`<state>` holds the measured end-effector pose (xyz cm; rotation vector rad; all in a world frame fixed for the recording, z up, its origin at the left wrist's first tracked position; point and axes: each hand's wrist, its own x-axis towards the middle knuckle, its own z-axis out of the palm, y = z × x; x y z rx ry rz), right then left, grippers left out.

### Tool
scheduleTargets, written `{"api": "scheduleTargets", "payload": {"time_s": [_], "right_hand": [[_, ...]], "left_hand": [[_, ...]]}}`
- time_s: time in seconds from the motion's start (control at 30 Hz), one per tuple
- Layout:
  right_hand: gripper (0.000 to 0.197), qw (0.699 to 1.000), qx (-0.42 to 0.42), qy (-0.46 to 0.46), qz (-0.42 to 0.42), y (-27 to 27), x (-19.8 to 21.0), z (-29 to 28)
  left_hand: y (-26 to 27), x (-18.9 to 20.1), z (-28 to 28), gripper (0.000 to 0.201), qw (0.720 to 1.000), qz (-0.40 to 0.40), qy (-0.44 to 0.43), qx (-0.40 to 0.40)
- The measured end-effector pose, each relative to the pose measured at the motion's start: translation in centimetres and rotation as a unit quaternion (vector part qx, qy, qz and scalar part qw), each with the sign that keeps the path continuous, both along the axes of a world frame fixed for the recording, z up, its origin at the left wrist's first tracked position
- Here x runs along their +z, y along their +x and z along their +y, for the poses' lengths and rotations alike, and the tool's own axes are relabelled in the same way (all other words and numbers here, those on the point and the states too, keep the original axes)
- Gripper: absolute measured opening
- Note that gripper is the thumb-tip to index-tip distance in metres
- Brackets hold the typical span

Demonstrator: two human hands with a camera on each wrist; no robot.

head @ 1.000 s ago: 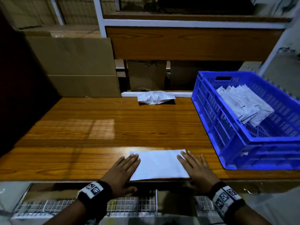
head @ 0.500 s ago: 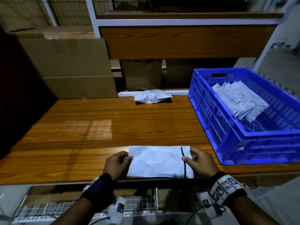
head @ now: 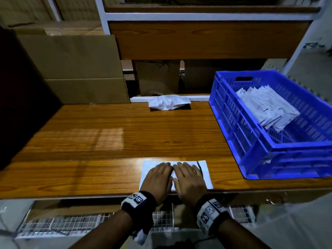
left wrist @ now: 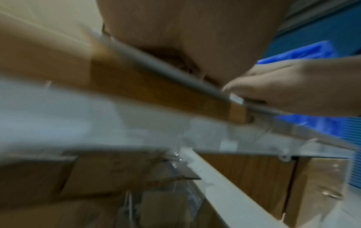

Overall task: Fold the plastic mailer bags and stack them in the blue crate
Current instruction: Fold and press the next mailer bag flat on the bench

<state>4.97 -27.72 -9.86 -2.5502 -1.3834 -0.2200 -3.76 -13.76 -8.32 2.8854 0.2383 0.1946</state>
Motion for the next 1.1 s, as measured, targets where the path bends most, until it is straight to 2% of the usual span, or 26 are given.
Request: {"api": "scheduleTargets", "payload": {"time_s": [0.1, 0.4, 0.53, 0.63, 0.73, 0.9, 1.1], "right_hand": [[0.051, 0.999, -0.03, -0.017, 0.0, -0.1, -0.3, -0.3], [0.055, 0.998, -0.052, -0.015, -0.018, -0.8, -0.5, 0.2], [0.055, 0.999, -0.046, -0.013, 0.003, -0.8, -0.4, 0.2], [0.05, 0.998, -0.034, 0.026, 0.035, 0.0, -0.3, -0.1], [0.056, 0.993, -0.053, 0.082, 0.06, 0.9, -0.5, -1.2], [0.056, 0.998, -0.055, 0.026, 0.035, 2.0, -1.1, -2.8], [0.054, 0.997, -0.047, 0.048, 0.038, 1.7, -1.6, -2.8]], "left_hand": [[-0.7, -1.2, -0.1, 0.059, 0.999, 0.026, 0.013, 0.018], [-0.3, -1.8, -0.6, 0.06, 0.996, 0.072, 0.034, 0.038], [-0.3, -1.8, -0.7, 0.061, 0.996, 0.078, 0.028, 0.038], [-0.2, -1.4, -0.1, 0.07, 0.997, 0.073, -0.009, 0.037], [-0.5, -0.8, 0.3, 0.077, 0.995, 0.061, -0.041, 0.068], [-1.5, -0.5, 1.3, 0.077, 0.993, 0.079, 0.01, 0.086], [-1.3, -1.0, 1.4, 0.07, 0.992, 0.082, 0.03, 0.089]]}}
